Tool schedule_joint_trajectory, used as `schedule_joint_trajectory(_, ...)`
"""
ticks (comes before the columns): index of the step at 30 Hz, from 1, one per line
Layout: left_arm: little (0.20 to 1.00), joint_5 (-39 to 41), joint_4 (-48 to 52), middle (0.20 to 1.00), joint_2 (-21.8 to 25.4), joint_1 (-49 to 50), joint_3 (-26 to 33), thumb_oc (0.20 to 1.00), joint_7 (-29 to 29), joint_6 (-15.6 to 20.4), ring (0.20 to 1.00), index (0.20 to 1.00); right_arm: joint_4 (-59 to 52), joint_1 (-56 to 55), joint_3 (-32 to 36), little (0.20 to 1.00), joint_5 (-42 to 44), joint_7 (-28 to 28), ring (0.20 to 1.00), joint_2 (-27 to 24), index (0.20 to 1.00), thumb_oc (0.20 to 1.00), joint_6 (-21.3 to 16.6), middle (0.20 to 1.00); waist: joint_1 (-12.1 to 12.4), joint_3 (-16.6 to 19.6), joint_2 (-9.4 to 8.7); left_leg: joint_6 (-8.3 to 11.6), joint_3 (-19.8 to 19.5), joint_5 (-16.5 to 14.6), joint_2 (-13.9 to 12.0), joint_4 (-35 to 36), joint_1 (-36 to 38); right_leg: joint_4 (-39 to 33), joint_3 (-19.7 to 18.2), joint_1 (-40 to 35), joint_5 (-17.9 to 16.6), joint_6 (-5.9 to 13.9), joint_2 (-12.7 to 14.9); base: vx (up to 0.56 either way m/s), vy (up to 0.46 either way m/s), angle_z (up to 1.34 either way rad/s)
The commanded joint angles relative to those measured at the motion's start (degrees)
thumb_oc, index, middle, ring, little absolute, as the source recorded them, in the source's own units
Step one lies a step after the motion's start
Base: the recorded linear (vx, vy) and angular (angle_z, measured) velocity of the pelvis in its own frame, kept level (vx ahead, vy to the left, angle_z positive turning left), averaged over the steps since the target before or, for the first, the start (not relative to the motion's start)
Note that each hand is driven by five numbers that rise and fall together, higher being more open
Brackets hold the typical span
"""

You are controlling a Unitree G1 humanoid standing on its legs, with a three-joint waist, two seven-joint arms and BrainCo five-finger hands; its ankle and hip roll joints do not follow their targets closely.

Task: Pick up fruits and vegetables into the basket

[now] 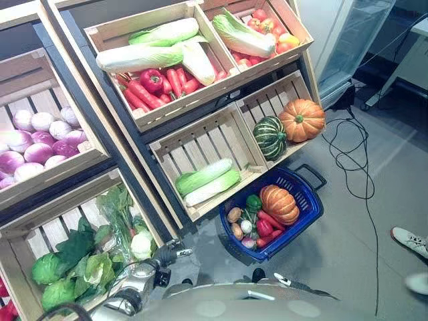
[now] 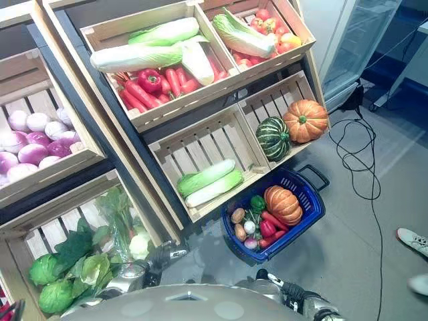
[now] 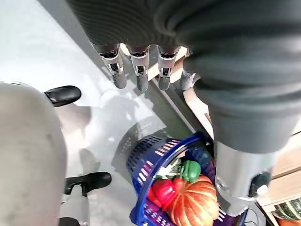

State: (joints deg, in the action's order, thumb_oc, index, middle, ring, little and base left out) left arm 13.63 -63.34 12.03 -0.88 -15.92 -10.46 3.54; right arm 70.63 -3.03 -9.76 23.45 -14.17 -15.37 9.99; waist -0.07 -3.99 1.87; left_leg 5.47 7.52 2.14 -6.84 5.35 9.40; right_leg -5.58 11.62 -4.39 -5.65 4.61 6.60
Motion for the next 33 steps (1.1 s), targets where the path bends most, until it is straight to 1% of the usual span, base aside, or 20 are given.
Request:
schedule_joint_trajectory(1,1.000,2.10,-3.36,1.000,-0.54,-4.22,1.20,1.000,-0.45,-0.28,1.000,1.000,3.15,3.40,-1.19,1.000,-0.95,-1.11,1.000,1.42,1.000,1.000,0.43,1.000,0.02,-2.15,-2.37,-1.89,-0.14,-4.51,1.57,-0.39,-1.51,1.88,0.41,-3.21,5.84,3.92,3.28,0.18,0.029,-0.15)
schedule_joint_trajectory(4,1.000,2.19,-3.86,1.000,-0.69,-4.19,1.25,1.000,-2.34,-0.94,1.000,1.000,3.22,3.51,-1.19,1.000,-1.11,-1.01,1.000,1.41,1.000,1.000,0.05,1.000,0.05,-2.31,-2.41,-1.84,-0.12,-4.50,1.52,-0.38,-1.60,1.81,0.44,-3.14,5.78,3.91,3.26,0.00,0.000,0.00)
schedule_joint_trajectory(7,1.000,1.00,-3.62,1.000,-0.65,-4.03,1.15,1.000,-1.36,-0.15,1.000,1.000,2.93,3.48,-1.19,1.000,-1.26,-0.68,1.000,1.41,1.000,1.000,-0.40,1.000,0.07,-2.48,-2.42,-1.78,-0.06,-4.43,1.48,-0.38,-1.65,1.87,0.52,-3.06,5.71,3.96,3.29,0.00,0.000,0.00)
schedule_joint_trajectory(8,1.000,0.45,-3.54,1.000,-0.52,-3.92,0.72,1.000,-1.36,1.64,1.000,1.000,2.73,3.46,-1.29,1.000,-1.39,0.08,1.000,1.35,1.000,1.000,-1.96,1.000,0.03,-2.54,-2.44,-1.73,-0.04,-4.38,1.43,-0.37,-1.68,1.84,0.51,-3.02,5.65,4.00,3.33,0.00,0.000,0.00)
schedule_joint_trajectory(12,1.000,0.31,-3.00,1.000,-0.48,-3.89,0.23,1.000,-0.54,3.89,1.000,1.000,2.42,3.57,-1.52,1.000,-2.06,1.36,1.000,1.22,1.000,1.000,-5.07,1.000,-0.04,-2.61,-2.43,-1.72,0.04,-4.37,1.38,-0.35,-1.70,1.80,0.44,-2.97,5.59,4.04,3.34,0.01,0.000,0.00)
schedule_joint_trajectory(13,1.000,1.03,-2.04,1.000,-0.34,-4.17,0.09,1.000,0.77,4.96,1.000,1.000,1.73,3.75,-1.66,1.000,-1.28,2.18,1.000,1.07,1.000,1.000,-7.27,1.000,-0.11,-2.66,-2.38,-1.65,-0.10,-4.28,1.36,-0.35,-1.79,1.85,0.33,-2.84,5.52,4.07,3.36,0.04,0.002,-0.01)
schedule_joint_trajectory(14,1.000,1.16,-1.63,1.000,-0.27,-4.25,0.11,1.000,1.34,5.43,1.000,1.000,1.48,3.85,-1.59,1.000,-0.81,2.29,1.000,0.99,1.000,1.000,-7.60,1.000,-0.13,-2.68,-2.37,-1.63,-0.12,-4.26,1.36,-0.35,-1.80,1.86,0.31,-2.83,5.49,4.08,3.37,0.06,0.000,-0.01)
schedule_joint_trajectory(16,1.000,1.72,0.91,1.000,0.57,-4.84,0.76,1.000,5.31,8.01,1.000,1.000,-0.34,4.19,-0.62,1.000,1.66,2.63,1.000,0.30,1.000,1.000,-11.34,1.000,-0.23,-2.72,-2.33,-1.52,-0.30,-4.20,1.25,-0.35,-1.97,1.96,0.18,-2.62,5.45,4.18,3.39,0.07,-0.008,0.00)
schedule_joint_trajectory(17,1.000,1.65,0.85,1.000,0.68,-4.81,0.81,1.000,5.81,8.88,1.000,1.000,-0.47,4.26,-0.42,1.000,1.83,2.52,1.000,0.17,1.000,1.000,-11.70,1.000,-0.20,-2.73,-2.37,-1.55,-0.31,-4.23,1.25,-0.35,-2.04,1.97,0.20,-2.55,5.47,4.19,3.38,0.04,-0.032,0.00)
schedule_joint_trajectory(18,1.000,1.33,0.58,1.000,1.59,-4.49,1.08,1.000,7.87,13.72,1.000,1.000,-1.17,4.48,0.40,1.000,2.95,2.35,1.000,-0.51,1.000,1.000,-14.80,1.000,-0.02,-2.90,-2.55,-1.69,-0.31,-4.22,1.21,-0.35,-2.36,2.13,0.37,-2.18,5.53,4.18,3.34,0.01,-0.038,0.01)
schedule_joint_trajectory(19,1.000,1.05,1.13,1.000,2.38,-4.24,1.36,1.000,8.37,15.72,1.000,1.000,-1.76,4.55,0.96,1.000,3.56,2.13,1.000,-0.91,1.000,1.000,-16.10,1.000,0.14,-3.05,-2.64,-1.73,-0.33,-4.18,1.16,-0.41,-2.57,2.19,0.42,-2.07,5.59,4.14,3.32,0.03,-0.054,0.01)
schedule_joint_trajectory(20,1.000,-0.03,2.72,1.000,3.91,-3.52,2.00,1.000,9.54,20.02,1.000,1.000,-3.50,4.50,1.83,1.000,5.57,1.98,1.000,-1.82,1.000,1.000,-19.25,1.000,0.41,-3.42,-2.78,-1.80,-0.38,-4.08,1.03,-0.59,-2.97,2.46,0.51,-1.75,5.71,3.94,3.28,0.03,-0.033,0.01)
schedule_joint_trajectory(21,1.000,-0.39,3.12,1.000,4.15,-3.42,2.07,1.000,9.69,20.74,1.000,1.000,-3.83,4.47,2.01,1.000,5.81,1.95,1.000,-1.95,1.000,1.000,-19.63,1.000,0.44,-3.50,-2.79,-1.82,-0.39,-4.06,1.03,-0.64,-3.03,2.54,0.52,-1.70,5.74,3.91,3.26,0.04,-0.028,0.02)
schedule_joint_trajectory(22,1.000,-1.45,4.82,1.000,4.91,-3.05,2.61,1.000,10.04,22.71,1.000,1.000,-5.72,4.29,2.87,1.000,7.82,0.87,1.000,-2.45,1.000,1.000,-23.89,1.000,0.44,-3.80,-2.76,-1.81,-0.44,-3.92,0.99,-0.78,-3.31,2.78,0.44,-1.39,5.72,3.80,3.12,0.03,-0.007,0.03)
schedule_joint_trajectory(24,1.000,-5.41,10.43,1.000,6.29,-1.88,3.70,1.000,12.81,24.85,1.000,1.000,-10.41,2.86,4.20,1.000,8.19,1.89,1.000,-3.08,1.000,1.000,-27.32,1.000,0.23,-4.38,-2.43,-1.96,-0.48,-3.78,1.07,-1.07,-3.97,3.51,0.18,-0.46,5.77,3.69,3.02,0.04,0.014,0.02)
schedule_joint_trajectory(25,1.000,-6.38,15.85,1.000,7.68,-0.92,4.15,1.000,13.68,24.60,1.000,1.000,-14.96,1.51,4.54,1.000,8.03,3.22,1.000,-3.38,1.000,1.000,-28.43,1.000,-0.02,-4.88,-2.23,-2.16,-0.50,-3.78,1.17,-1.17,-4.21,4.04,0.01,0.01,5.98,3.57,3.10,0.00,0.000,0.00)
schedule_joint_trajectory(27,1.000,-5.91,27.87,1.000,10.98,1.71,5.84,1.000,14.39,22.05,1.000,1.000,-26.33,-2.43,4.94,1.000,7.51,7.19,1.000,-4.24,1.000,1.000,-28.27,1.000,-0.51,-5.78,-1.99,-2.45,-0.52,-3.72,1.23,-1.32,-4.88,5.08,-0.19,1.13,6.37,3.42,3.26,0.00,0.000,0.00)
schedule_joint_trajectory(29,1.000,-5.81,39.07,1.000,14.65,4.82,8.54,1.000,17.97,23.07,1.000,1.000,-37.45,-7.67,6.45,1.000,6.61,10.12,1.000,-5.04,1.000,1.000,-29.06,1.000,-1.30,-7.01,-1.66,-2.71,-0.61,-3.63,1.27,-1.69,-6.21,7.39,-0.61,3.39,7.36,3.14,3.29,0.00,0.000,0.00)
schedule_joint_trajectory(32,1.000,-4.79,46.89,1.000,16.40,5.39,10.79,1.000,21.52,25.36,1.000,1.000,-45.67,-9.44,7.62,1.000,4.25,14.46,1.000,-6.29,1.000,1.000,-30.85,1.000,-1.85,-9.01,-1.31,-2.96,-1.31,-3.70,1.61,-3.90,-9.88,11.59,-1.02,8.17,8.87,2.31,3.05,-0.05,-0.016,-0.01)
schedule_joint_trajectory(33,1.000,-4.94,47.41,1.000,16.59,5.24,10.79,1.000,22.10,25.72,1.000,1.000,-46.34,-9.38,7.72,1.000,4.14,14.82,1.000,-6.39,1.000,1.000,-30.89,1.000,-1.92,-9.29,-1.27,-2.95,-1.39,-3.70,1.65,-4.24,-10.42,12.07,-1.09,8.81,8.99,2.24,3.04,-0.18,-0.030,-0.01)
